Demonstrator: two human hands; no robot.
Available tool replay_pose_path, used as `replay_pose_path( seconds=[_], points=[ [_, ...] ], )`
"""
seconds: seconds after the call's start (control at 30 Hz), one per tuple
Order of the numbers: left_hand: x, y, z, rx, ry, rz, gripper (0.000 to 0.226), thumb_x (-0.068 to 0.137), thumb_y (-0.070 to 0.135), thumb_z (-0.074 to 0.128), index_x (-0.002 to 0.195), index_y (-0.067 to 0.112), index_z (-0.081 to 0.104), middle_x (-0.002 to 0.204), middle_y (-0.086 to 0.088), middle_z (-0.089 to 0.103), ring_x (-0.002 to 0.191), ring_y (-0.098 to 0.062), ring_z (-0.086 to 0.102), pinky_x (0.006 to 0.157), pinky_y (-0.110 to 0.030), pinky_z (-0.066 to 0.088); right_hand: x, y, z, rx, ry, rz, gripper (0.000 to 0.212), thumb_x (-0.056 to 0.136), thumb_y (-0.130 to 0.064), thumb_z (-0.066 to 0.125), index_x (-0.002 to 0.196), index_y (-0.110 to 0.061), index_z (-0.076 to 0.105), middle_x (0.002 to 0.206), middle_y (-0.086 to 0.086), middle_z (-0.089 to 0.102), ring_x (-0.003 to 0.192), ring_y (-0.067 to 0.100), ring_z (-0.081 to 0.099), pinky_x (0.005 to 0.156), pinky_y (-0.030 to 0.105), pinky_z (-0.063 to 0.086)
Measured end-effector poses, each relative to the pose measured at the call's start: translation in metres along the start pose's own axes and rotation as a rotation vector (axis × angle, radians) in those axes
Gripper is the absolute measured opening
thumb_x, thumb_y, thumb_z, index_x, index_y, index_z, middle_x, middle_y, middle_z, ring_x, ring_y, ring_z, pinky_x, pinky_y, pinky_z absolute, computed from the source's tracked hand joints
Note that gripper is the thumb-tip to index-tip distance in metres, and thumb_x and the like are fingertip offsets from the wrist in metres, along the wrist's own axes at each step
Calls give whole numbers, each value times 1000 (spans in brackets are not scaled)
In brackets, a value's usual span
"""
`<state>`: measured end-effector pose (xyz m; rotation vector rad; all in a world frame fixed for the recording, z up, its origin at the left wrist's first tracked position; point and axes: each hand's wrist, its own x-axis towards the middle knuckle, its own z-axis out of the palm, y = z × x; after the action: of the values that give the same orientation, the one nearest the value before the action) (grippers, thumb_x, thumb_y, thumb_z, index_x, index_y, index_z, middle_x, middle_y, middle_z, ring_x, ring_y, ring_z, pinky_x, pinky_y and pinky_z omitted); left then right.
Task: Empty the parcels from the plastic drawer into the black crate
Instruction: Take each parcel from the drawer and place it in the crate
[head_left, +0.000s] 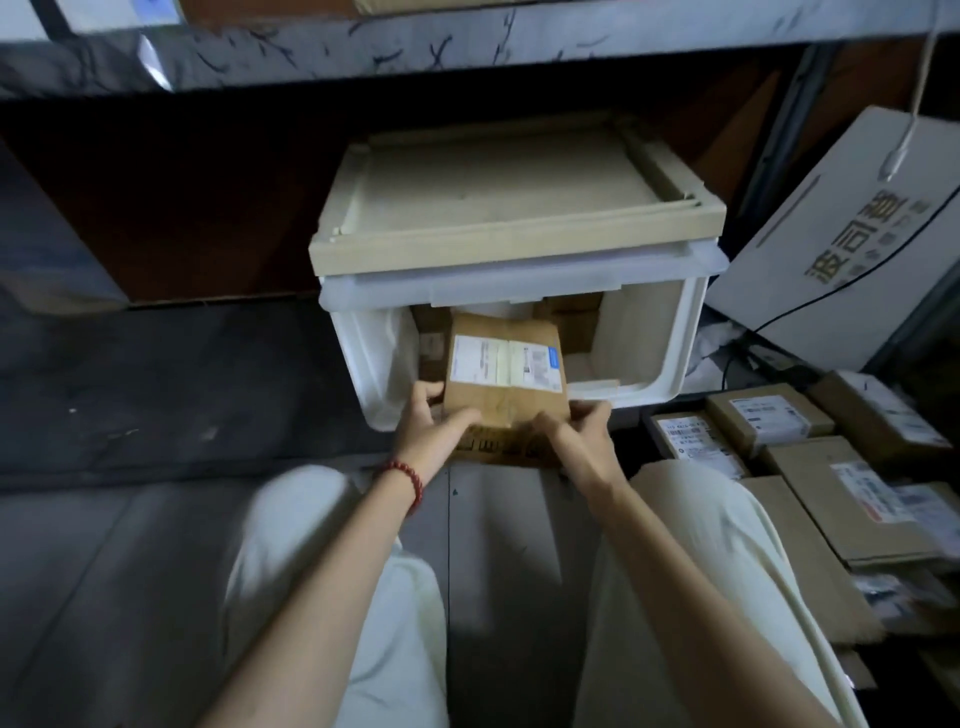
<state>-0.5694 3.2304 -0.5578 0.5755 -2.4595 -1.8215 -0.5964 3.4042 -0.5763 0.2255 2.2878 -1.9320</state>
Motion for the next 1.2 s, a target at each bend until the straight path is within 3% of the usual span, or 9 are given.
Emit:
replay_pose_path(
  seconds=[0.1, 0.23, 0.33, 0.5, 0.67, 0.77, 0.93, 1.07, 1.2],
  points=[
    [-11, -8, -6, -9, -23, 26, 42, 83, 30, 70, 114, 27, 43, 101, 19, 48, 91, 0, 52, 64, -22, 44, -9, 7, -2, 33, -54, 26, 51, 80, -27, 71, 114, -18, 34, 106, -5, 54, 89, 1, 52, 72, 20, 45],
    [-19, -11, -15, -61, -28, 53, 47, 81, 28, 73, 117, 26, 42, 119, 10, 51, 107, -12, 54, 89, -37, 49, -9, 1, -13, 68, -161, -16, 75, 79, -22, 74, 136, -28, 26, 119, -3, 52, 103, 9, 55, 78, 24, 49],
    [-26, -16, -15, -179, -34, 28, 51, 76, 25, 79, 110, 31, 41, 123, 8, 54, 110, -12, 56, 96, -37, 46, -7, -4, -20, 41, -219, -45, 89, 72, -23, 78, 145, -27, 28, 129, 1, 49, 113, 18, 55, 77, 22, 49],
    [-27, -25, -15, -214, -61, -106, 79, 43, 43, 78, 109, 31, 37, 120, -1, 59, 110, -21, 60, 97, -46, 49, -2, 1, -22, -29, -280, -103, 74, 74, -11, 78, 139, -22, 43, 132, 6, 43, 112, 22, 56, 65, 19, 53],
    [-27, -44, -5, -268, -66, -169, 70, 57, 35, 83, 108, 32, 35, 114, 3, 59, 102, -14, 61, 91, -44, 52, 4, 8, -23, -33, -368, -43, 73, 70, -13, 81, 132, -29, 45, 133, 5, 41, 118, 22, 51, 92, 41, 55],
    [-28, -53, 5, -360, -31, -227, 93, 54, 44, 89, 123, 26, 29, 118, 3, 55, 107, -18, 59, 94, -48, 51, 5, 12, -22, -38, -423, -79, 72, 72, 3, 77, 129, -27, 45, 133, 7, 43, 121, 26, 49, 89, 39, 55],
    [-32, -57, 2, -477, -71, -243, 97, 48, 53, 88, 128, 29, 39, 119, 1, 65, 98, -17, 69, 68, -39, 59, 7, 20, -22, -147, -510, -198, 81, 64, 17, 72, 130, -17, 38, 126, 2, 54, 118, 12, 51, 90, 28, 52],
    [-34, -60, -9, -365, -22, -136, 90, 55, 56, 86, 128, 40, 36, 123, 7, 62, 107, -17, 65, 87, -44, 55, 11, 26, -19, -242, -482, -216, 74, 63, 12, 77, 119, -16, 38, 117, -10, 54, 115, 9, 52, 79, 16, 50],
    [-38, -60, -16, -195, 2, 29, 86, 65, 51, 80, 133, 50, 26, 125, 19, 54, 120, -4, 50, 87, -21, 44, 13, 34, -15, -164, -516, -136, 72, 65, 10, 79, 116, -17, 36, 125, -6, 50, 126, 18, 49, 98, 34, 50]
  ],
)
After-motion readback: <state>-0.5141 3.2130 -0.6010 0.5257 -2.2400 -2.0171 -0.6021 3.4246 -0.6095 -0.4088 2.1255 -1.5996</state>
